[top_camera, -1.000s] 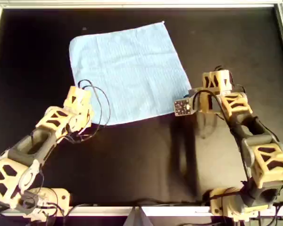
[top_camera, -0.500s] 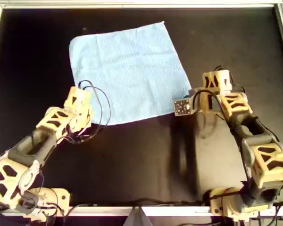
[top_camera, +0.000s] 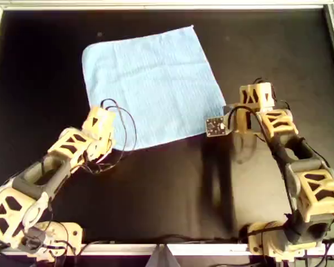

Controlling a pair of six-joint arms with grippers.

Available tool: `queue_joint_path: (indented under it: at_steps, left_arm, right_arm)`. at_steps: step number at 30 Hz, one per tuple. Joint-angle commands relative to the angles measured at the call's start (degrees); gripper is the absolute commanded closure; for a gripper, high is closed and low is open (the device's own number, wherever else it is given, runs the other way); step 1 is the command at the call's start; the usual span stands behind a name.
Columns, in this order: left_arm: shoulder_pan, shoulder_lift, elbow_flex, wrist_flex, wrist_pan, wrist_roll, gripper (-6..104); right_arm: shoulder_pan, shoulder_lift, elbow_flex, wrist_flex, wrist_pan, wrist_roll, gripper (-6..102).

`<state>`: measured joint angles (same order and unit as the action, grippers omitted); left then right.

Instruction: Fold a cloth

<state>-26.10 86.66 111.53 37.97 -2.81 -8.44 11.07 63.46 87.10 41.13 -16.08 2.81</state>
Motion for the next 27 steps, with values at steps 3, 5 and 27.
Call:
queue_joint_path:
  at_steps: [3,5,27]
  left_arm:
    - [-1.6,3.6,-0.8,-0.2,-0.6,0.4,99]
    - [-1.6,3.6,-0.4,-0.1,-0.4,0.6,97]
    - [-1.7,7.5,0.5,1.1,-0.9,0.8,98]
  right_arm:
    - [-0.2,2.2,-1.8,-3.3,-0.5,0.18,97]
    - [-0.3,2.4,-1.5,-3.2,-0.5,0.18,97]
    - [-0.8,34.7,28.2,-2.3,0.1,-0.35,97]
